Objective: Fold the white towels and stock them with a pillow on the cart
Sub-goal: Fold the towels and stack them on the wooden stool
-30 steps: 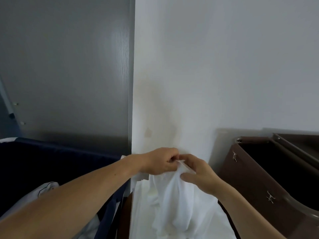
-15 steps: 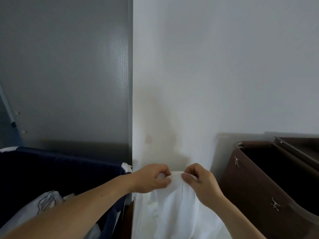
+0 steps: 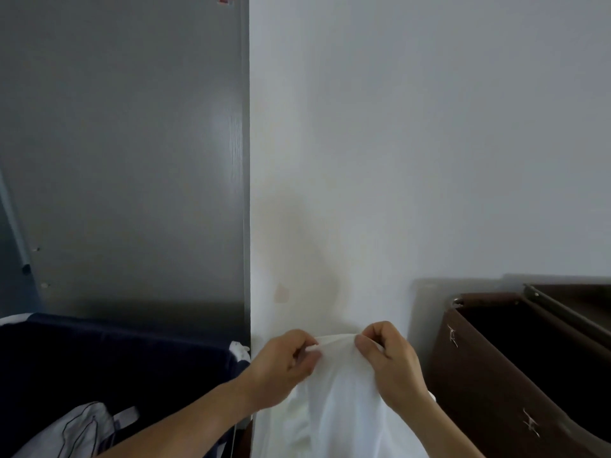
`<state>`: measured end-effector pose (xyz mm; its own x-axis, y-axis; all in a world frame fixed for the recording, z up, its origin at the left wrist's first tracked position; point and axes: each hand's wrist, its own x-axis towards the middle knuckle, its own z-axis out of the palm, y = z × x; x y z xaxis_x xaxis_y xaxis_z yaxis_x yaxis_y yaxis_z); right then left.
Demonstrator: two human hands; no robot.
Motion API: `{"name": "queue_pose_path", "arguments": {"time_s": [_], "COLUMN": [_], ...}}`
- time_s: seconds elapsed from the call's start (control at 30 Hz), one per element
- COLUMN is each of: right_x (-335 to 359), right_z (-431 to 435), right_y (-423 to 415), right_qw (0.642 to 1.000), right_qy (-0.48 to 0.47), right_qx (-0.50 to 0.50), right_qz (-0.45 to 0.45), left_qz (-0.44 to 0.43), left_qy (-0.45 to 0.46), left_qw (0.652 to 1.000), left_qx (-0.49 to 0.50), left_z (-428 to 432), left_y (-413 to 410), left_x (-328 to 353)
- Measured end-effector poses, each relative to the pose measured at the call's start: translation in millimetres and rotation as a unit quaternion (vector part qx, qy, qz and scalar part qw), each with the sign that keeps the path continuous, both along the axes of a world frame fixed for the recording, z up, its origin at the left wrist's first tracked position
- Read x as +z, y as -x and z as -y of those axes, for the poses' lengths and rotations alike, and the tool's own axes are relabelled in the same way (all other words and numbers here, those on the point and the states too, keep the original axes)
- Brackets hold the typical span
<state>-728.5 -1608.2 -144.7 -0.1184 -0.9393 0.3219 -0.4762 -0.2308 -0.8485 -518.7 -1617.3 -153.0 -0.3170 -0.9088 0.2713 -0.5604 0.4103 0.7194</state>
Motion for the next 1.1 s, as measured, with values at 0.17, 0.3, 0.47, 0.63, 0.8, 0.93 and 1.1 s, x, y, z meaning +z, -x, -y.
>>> {"name": "queue_pose_path", "arguments": {"time_s": [0.17,0.3,0.47,0.63,0.8,0.93,1.1], "right_x": [15,31,52,53,12,-34,-60], "right_z": [3,11,19,28,33,28,19], "right_y": [11,18,26,34,61,89,114], "right_qw": [1.0,1.0,0.996,0.997,0.995,0.982,0.976], "right_qy": [0.022,0.016,-0.007,-0.007,-0.079,-0.186,-0.213], "right_qx": [0.001,0.022,0.062,0.052,0.052,0.044,-0.045], "right_qz": [0.021,0.004,-0.057,-0.051,-0.005,-0.002,0.012], "left_qz": [-0.106,-0.202,-0.25,-0.282,-0.329,-0.317,-0.239], "left_qy": [0.032,0.041,0.091,0.183,0.232,0.284,0.182], "left_qw": [0.993,0.977,0.962,0.941,0.909,0.879,0.914], "left_qx": [0.038,0.059,0.055,0.044,0.105,0.215,0.273], "left_z": [1,11,28,54,89,107,127], "left_y": [14,22,29,33,20,9,8], "left_x": [32,70,130,196,256,263,191]}}
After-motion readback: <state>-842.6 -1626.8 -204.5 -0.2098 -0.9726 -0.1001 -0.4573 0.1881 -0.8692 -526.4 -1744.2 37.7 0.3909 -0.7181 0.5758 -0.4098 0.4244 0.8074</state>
